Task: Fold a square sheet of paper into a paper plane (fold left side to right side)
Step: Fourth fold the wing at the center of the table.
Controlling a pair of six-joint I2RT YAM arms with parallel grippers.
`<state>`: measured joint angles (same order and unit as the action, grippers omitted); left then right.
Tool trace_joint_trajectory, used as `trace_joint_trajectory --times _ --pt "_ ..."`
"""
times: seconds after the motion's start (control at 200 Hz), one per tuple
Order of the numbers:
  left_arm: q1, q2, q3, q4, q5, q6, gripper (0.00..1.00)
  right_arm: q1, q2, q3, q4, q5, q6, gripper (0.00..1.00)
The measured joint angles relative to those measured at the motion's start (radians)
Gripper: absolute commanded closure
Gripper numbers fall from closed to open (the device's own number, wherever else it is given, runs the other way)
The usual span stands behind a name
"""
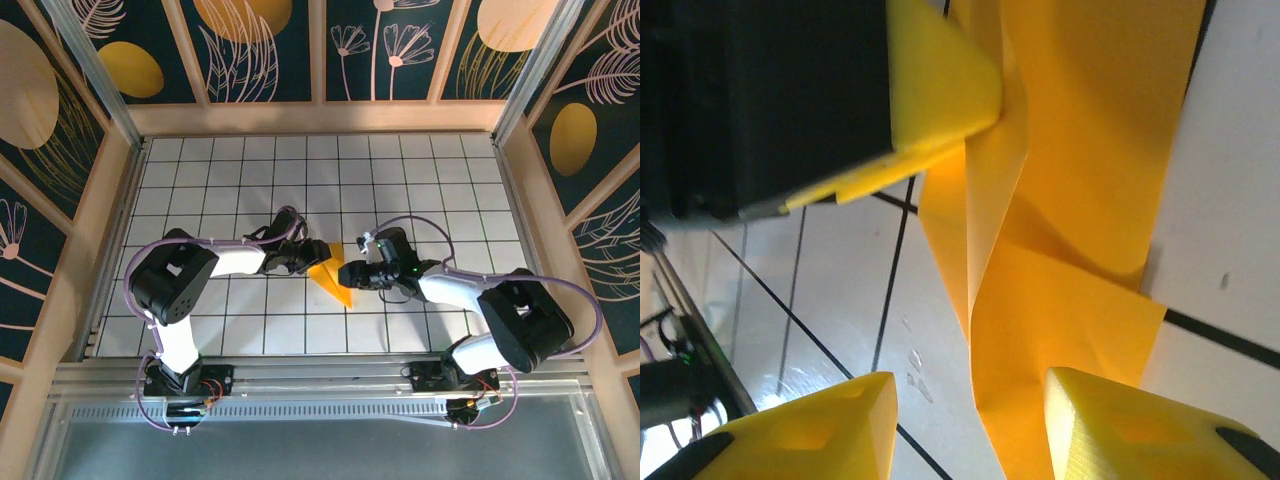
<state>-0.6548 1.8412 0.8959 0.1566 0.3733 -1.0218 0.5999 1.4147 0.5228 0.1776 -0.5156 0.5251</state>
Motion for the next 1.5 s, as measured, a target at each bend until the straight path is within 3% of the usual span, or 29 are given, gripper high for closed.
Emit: trace_joint_trajectory --times 0.17,0.701,1.501 --pt "0.000 0.000 0.000 0.000 0.000 0.000 0.55 -0.036 0.059 0.041 0.013 -0.035 0.027 0.57" --pt "0.000 0.000 0.000 0.000 0.000 0.000 0.55 -0.004 0.240 0.128 0.036 -0.092 0.056 0.62" --pt "0.000 -0.001 -0.001 0.003 -0.003 0.000 0.54 0.004 0.296 0.156 0.079 -0.123 0.060 0.94"
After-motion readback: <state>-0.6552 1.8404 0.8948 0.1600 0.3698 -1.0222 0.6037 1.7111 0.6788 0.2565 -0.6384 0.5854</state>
